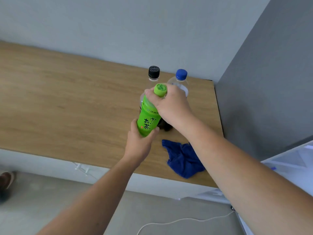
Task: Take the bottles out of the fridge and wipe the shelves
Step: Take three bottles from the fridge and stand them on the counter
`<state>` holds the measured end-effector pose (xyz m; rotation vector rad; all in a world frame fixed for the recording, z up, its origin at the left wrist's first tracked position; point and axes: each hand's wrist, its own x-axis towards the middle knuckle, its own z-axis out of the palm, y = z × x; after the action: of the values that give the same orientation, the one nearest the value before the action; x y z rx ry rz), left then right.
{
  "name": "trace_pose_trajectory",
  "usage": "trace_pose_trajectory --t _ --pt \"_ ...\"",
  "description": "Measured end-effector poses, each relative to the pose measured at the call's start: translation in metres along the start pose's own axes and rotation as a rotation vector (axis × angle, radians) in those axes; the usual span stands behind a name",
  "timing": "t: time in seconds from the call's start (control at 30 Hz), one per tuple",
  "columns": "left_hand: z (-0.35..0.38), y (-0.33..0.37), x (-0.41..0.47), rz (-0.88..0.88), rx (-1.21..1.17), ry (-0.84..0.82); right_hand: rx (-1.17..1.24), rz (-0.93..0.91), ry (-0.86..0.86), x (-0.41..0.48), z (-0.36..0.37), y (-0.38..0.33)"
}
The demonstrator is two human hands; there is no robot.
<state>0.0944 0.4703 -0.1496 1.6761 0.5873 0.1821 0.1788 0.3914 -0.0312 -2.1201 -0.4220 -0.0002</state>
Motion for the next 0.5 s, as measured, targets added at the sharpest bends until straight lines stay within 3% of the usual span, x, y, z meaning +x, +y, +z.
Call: trace_pose_trajectory --t 0.2,0.3,0.4,0.5 --pt "0.008 -0.026 0.017 -0.022 0.287 0.035 -0.216 -0.057 0.012 -0.010 0.038 0.017" --pt "0.007 -0.043 0.028 -0.015 0.307 0.008 -0.195 -0.067 0.012 -0.017 0.039 0.028" --pt "0.006 -0.049 0.031 0.000 0.307 -0.023 -0.146 -0.068 -0.091 -0.022 0.025 0.037" --pt "0.010 -0.050 -0.005 0.043 0.413 0.148 -0.223 -0.112 -0.120 -0.041 -0.008 0.062"
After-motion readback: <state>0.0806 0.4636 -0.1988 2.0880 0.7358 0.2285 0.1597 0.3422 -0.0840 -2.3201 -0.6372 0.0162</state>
